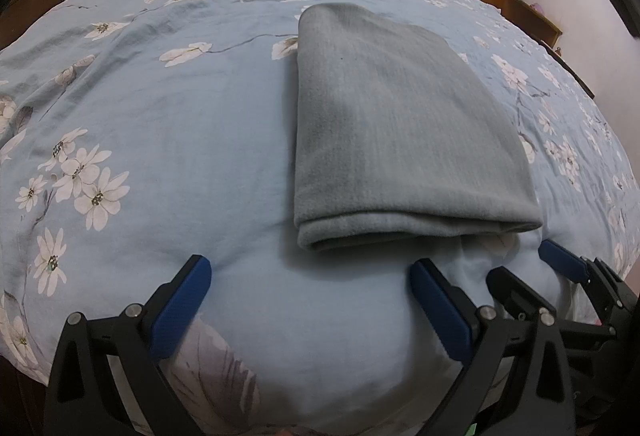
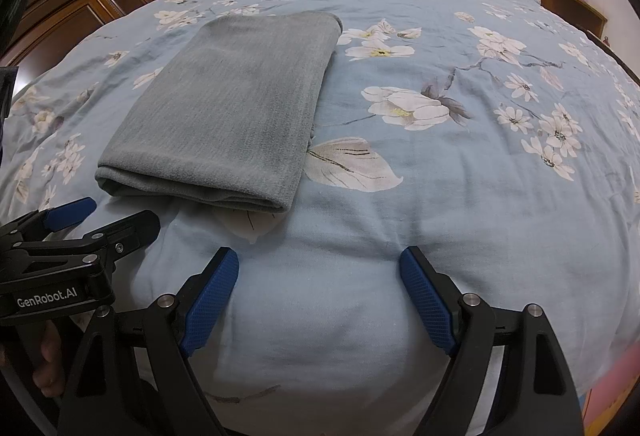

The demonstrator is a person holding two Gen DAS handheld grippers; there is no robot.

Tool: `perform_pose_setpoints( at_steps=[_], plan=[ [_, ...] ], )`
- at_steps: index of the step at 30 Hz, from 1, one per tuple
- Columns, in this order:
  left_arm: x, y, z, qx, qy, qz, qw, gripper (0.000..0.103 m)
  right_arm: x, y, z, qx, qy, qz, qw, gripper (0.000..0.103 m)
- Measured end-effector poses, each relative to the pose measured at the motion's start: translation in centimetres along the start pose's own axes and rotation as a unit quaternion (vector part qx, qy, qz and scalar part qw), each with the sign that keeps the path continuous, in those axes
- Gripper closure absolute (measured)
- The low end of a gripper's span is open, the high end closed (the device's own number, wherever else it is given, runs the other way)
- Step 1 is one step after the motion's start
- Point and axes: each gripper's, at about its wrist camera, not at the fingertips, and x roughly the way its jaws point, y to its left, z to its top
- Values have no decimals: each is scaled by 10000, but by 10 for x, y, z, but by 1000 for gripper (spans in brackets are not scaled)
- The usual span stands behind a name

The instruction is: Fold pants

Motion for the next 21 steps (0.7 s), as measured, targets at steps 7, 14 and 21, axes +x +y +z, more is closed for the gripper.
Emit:
perform_pose_setpoints(
  at_steps=[7, 14, 21],
  plan=[
    [0, 0, 0, 6, -1, 1, 10000, 1, 0, 0, 0, -14, 7, -1, 10000, 18],
    [2, 4, 4, -13, 90, 10, 10000, 1, 1, 3, 1, -5, 61, -61, 10000, 18],
    [3, 2, 6, -8, 132, -8, 9999, 0, 2, 5, 4, -35, 121, -139, 9998, 17]
  ],
)
